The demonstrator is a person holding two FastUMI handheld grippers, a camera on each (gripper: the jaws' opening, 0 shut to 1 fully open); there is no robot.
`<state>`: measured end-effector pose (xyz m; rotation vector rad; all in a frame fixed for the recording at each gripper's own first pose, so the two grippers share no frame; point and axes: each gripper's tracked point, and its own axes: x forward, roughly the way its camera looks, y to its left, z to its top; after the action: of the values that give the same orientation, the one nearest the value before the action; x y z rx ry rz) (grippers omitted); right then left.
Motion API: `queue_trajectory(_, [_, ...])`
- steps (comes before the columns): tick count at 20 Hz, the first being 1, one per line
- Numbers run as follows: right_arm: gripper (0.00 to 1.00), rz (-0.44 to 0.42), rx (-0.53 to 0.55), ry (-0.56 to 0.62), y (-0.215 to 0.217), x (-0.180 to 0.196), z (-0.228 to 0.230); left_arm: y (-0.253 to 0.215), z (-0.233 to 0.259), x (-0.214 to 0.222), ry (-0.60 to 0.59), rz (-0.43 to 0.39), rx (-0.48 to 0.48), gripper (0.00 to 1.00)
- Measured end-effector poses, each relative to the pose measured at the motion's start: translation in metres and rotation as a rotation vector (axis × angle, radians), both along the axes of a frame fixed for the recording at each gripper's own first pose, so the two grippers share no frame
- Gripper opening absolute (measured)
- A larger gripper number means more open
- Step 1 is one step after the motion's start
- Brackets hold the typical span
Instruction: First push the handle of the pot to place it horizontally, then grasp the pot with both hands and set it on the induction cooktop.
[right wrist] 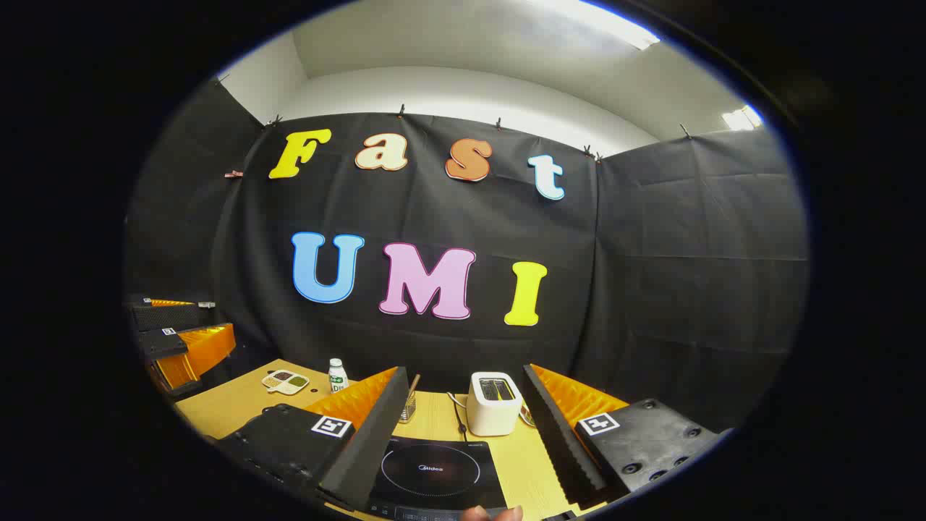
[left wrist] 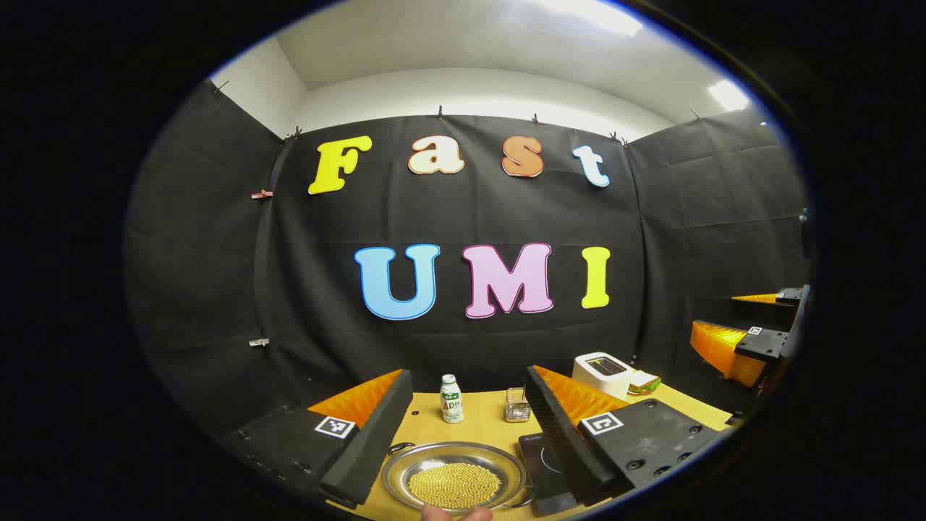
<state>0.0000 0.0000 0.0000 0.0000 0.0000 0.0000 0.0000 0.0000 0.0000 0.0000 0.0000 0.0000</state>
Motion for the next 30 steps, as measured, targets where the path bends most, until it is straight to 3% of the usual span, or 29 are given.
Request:
queue_trajectory(21, [0.98,-0.005,0.029,-0.005,-0.008,0.002,0.002,0.001,0.003,-0.004,-0.01,0.028,-0.004,0.98])
queue_trajectory(23, [0.98,-0.008,0.028,-0.006,-0.009,0.002,0.003,-0.001,0.006,-0.004,-0.019,0.015,-0.008,0.92])
queue_trajectory(24, [0.98,-0.01,0.027,-0.006,-0.009,0.003,0.003,-0.003,0.007,-0.006,-0.027,0.008,-0.005,0.84])
queue_trajectory(30, [0.98,-0.009,0.02,-0.014,-0.006,0.005,0.004,0.001,0.0,-0.009,0.006,-0.005,0.0,0.05])
